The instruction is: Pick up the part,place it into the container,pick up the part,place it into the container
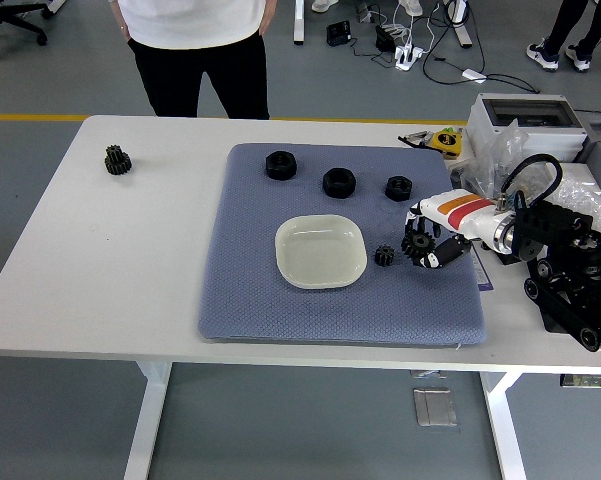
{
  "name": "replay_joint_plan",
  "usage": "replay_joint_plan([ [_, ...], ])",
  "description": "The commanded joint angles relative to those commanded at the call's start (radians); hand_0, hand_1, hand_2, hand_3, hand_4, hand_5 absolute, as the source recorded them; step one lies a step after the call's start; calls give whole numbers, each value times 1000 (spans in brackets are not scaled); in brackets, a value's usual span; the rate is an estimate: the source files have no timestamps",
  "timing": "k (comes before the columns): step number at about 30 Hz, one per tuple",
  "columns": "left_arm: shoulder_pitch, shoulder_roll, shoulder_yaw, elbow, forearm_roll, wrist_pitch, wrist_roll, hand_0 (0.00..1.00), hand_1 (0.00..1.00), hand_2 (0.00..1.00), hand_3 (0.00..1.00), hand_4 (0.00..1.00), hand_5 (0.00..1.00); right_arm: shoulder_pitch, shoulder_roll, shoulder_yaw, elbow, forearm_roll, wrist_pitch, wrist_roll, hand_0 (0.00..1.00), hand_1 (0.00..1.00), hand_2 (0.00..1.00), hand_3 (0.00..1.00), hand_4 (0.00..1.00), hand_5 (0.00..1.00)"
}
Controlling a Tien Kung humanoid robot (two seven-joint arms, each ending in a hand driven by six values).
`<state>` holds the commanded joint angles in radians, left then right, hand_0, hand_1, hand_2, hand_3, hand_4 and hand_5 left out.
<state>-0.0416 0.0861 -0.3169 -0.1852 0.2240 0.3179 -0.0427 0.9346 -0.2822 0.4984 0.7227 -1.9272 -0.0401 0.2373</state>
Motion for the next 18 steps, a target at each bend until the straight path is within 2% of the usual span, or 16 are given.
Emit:
replay_joint_plan([
  [8, 0, 2, -1, 0, 0, 3, 1, 677, 704, 730, 590, 701, 585, 46, 17, -13, 65, -26, 5, -7, 283, 403, 454, 481, 659, 148],
  [11, 0, 3, -4, -1, 4, 1, 3, 677, 704, 730, 590, 701, 585, 79, 40, -45, 75, -23, 7, -8, 283, 403, 454, 481, 659, 148],
  [18, -10, 5, -17, -3, 26, 0, 12, 676, 703, 731, 589, 701, 586, 139, 119, -96, 11, -25, 11, -11, 280, 403, 453, 483, 658, 156],
])
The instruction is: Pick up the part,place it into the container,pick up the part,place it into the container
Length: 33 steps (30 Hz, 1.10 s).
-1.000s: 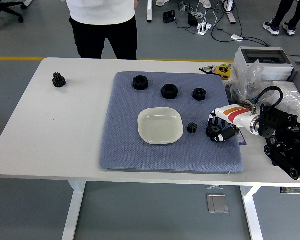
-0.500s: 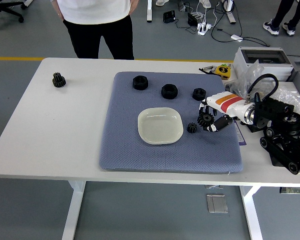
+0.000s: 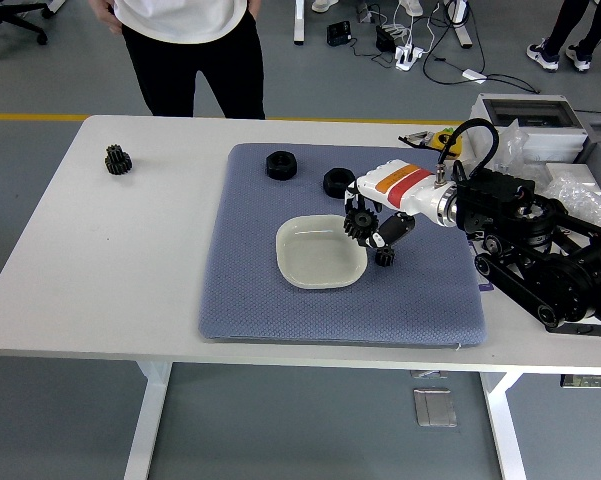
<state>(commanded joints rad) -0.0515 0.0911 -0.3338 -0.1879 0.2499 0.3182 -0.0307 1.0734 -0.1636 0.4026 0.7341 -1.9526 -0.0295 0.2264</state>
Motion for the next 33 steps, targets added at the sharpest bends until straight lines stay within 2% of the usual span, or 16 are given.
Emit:
replay_joint_plan([
  [6, -5, 4, 7, -2, -6, 0, -1, 673, 703, 728, 590, 702, 585, 23, 41, -48, -33, 10, -4, 1, 281, 403, 456, 483, 663, 152],
  [16, -8, 7, 4, -3, 1, 1, 0, 673, 702, 729, 591, 700, 584, 50, 109, -129, -44, 45, 3, -5, 303, 409, 469, 488, 658, 177],
  [19, -12, 9, 8, -4, 1, 0, 1, 673, 702, 729, 591, 700, 584, 58, 132, -134, -57, 44, 38, -22, 303, 409, 469, 488, 658, 177],
  [20, -13, 9, 10, -4, 0, 1, 0, 673, 702, 732, 591, 701, 584, 60, 135, -136, -60, 43, 42, -24, 333, 441, 503, 498, 684, 227],
  [23, -17, 10, 14, -5, -7, 2, -1, 673, 702, 732, 591, 701, 584, 63, 148, -140, -79, 33, 46, -30, 333, 441, 503, 498, 684, 227],
  [25, -19, 11, 14, -5, -6, 3, -1, 673, 702, 732, 591, 701, 584, 67, 147, -143, -83, 28, 71, -35, 333, 441, 503, 498, 684, 227],
  [26, -20, 11, 14, -5, -5, 3, 0, 673, 702, 730, 591, 701, 584, 69, 146, -145, -84, 28, 80, -35, 393, 536, 692, 816, 950, 372],
  [31, -20, 13, 15, -5, -6, 3, -2, 673, 702, 730, 591, 701, 584, 70, 136, -146, -93, 32, 90, -27, 393, 536, 692, 816, 950, 372],
  [32, -19, 13, 14, -5, -3, 3, -1, 674, 702, 731, 591, 702, 585, 72, 134, -148, -96, 32, 85, -22, 422, 567, 785, 913, 998, 405],
  [33, -19, 14, 14, -5, -1, 3, 0, 674, 702, 731, 591, 702, 585, 74, 134, -150, -98, 32, 81, -17, 422, 567, 785, 913, 998, 405],
])
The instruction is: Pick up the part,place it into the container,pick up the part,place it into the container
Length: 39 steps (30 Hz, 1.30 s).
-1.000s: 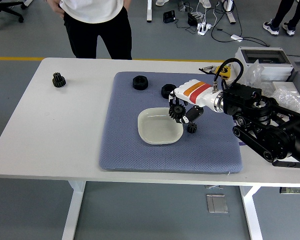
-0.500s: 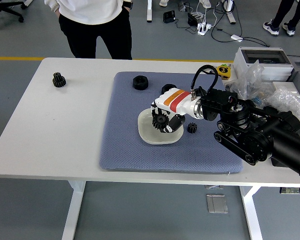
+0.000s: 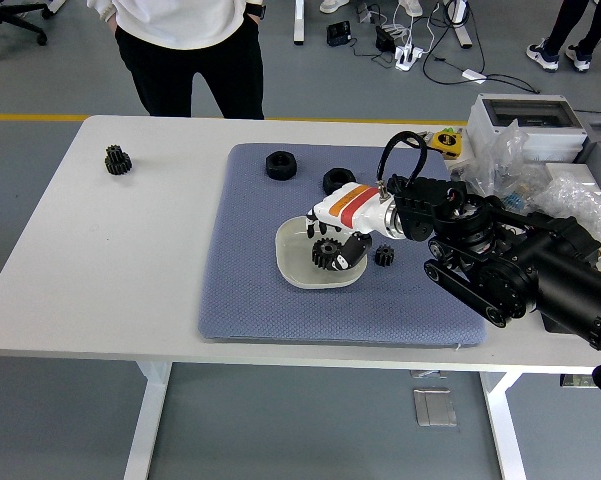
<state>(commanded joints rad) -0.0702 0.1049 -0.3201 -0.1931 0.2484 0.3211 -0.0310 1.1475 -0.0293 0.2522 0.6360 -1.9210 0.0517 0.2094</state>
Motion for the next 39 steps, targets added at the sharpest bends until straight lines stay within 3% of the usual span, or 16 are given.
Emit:
replay_joint_plan([
  [9, 5, 1, -9, 0, 11, 0, 3, 674, 702, 731, 591, 702, 584, 4, -11, 10, 1, 0, -21, 8, 423, 576, 839, 951, 998, 414],
  [11, 8, 1, -10, 1, 12, 0, 3, 674, 702, 732, 591, 701, 582, 4, -32, 30, 14, -11, -19, 5, 417, 568, 785, 892, 998, 401],
  [16, 15, 3, -8, 1, 8, 0, 1, 674, 702, 732, 591, 701, 582, -3, -84, 83, 30, -37, -3, 6, 417, 568, 785, 892, 998, 401],
  [17, 16, 3, -8, 1, 8, 0, 1, 673, 702, 730, 590, 702, 584, -5, -91, 89, 30, -40, -2, 6, 423, 564, 734, 827, 998, 383],
  [19, 18, 3, -12, 2, 14, 0, 3, 673, 702, 730, 590, 702, 584, -13, -107, 102, 26, -45, -4, 9, 423, 564, 734, 827, 998, 383],
  [22, 21, 5, -1, -1, -1, 2, 1, 673, 702, 730, 590, 702, 584, -27, -122, 81, 1, -15, -31, 27, 423, 564, 734, 827, 998, 383],
  [23, 22, 6, 4, -2, -8, 2, 0, 673, 702, 729, 589, 702, 582, -30, -124, 72, -8, -5, -38, 31, 428, 557, 692, 694, 997, 355],
  [39, 15, 1, 19, -3, -34, 5, -6, 673, 701, 729, 589, 703, 582, -88, -133, -33, -88, 46, -133, 35, 422, 546, 676, 602, 957, 336],
])
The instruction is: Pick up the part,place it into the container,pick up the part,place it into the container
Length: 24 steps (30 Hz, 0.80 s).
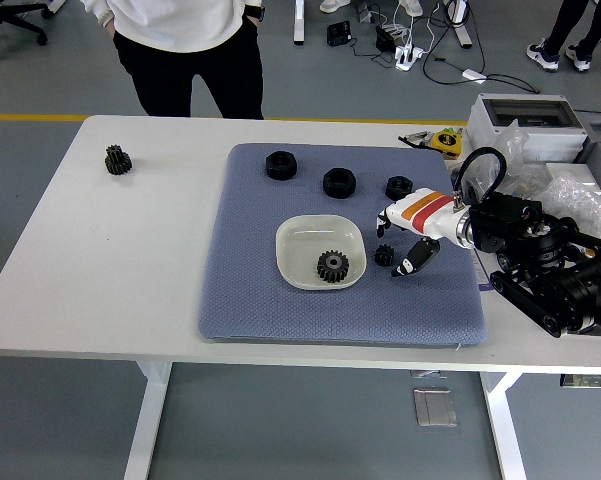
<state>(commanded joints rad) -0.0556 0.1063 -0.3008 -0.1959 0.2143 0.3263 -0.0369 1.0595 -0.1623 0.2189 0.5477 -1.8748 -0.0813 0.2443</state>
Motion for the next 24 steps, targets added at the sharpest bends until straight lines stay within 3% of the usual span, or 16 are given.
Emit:
replay_joint_plan([
  [9, -5, -1, -12, 0, 19, 1, 5, 673, 699, 725, 590, 702, 580, -1, 31, -39, -73, 114, -49, -6, 419, 521, 632, 577, 908, 316],
  [24, -10, 0, -29, -1, 47, -1, 12, 672, 697, 722, 588, 701, 580, 2, 65, -31, -93, 133, -45, -10, 418, 520, 623, 580, 882, 291],
])
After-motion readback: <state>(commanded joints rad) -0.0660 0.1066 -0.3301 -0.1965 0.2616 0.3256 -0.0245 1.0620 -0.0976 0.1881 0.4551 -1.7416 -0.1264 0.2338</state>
